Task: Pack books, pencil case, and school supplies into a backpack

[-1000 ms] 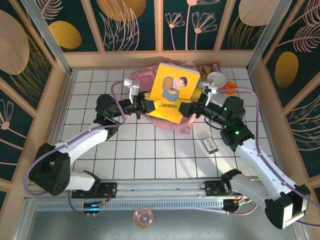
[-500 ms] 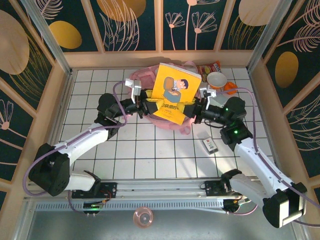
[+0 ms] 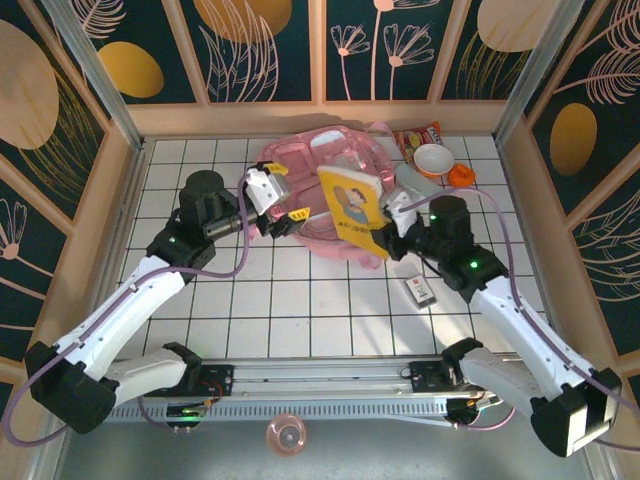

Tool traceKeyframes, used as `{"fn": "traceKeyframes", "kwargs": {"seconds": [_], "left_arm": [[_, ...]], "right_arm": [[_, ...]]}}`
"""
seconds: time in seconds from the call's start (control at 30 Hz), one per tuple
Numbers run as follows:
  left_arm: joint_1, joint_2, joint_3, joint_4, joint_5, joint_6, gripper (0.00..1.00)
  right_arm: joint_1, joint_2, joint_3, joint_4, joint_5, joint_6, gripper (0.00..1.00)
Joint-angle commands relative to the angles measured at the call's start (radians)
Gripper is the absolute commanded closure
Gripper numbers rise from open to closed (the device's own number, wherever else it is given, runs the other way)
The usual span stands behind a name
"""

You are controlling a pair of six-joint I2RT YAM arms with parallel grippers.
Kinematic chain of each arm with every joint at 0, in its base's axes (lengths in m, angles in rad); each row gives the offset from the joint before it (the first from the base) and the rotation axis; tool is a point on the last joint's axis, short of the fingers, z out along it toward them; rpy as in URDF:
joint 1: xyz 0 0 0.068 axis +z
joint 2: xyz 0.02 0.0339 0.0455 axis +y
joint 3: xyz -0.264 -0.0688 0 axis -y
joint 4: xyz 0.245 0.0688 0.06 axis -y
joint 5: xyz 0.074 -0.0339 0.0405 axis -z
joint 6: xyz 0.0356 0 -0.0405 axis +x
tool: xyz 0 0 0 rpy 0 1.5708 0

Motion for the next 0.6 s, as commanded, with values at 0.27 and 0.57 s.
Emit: {"fn": "traceKeyframes", "kwargs": {"seconds": [0.27,0.57], "left_arm": [[-0.01,0.113,0.071,-0.317,0.068,0.331,0.13],[-0.017,0.173,0.081,-0.342,0.175,0.335,0.14]], "right_arm": [[0.214,0.211,0.183,-0.176,0.215,-0.396,1.0],[0.219,0.244,0.227,-0.135,0.122,-0.46,1.0]]}}
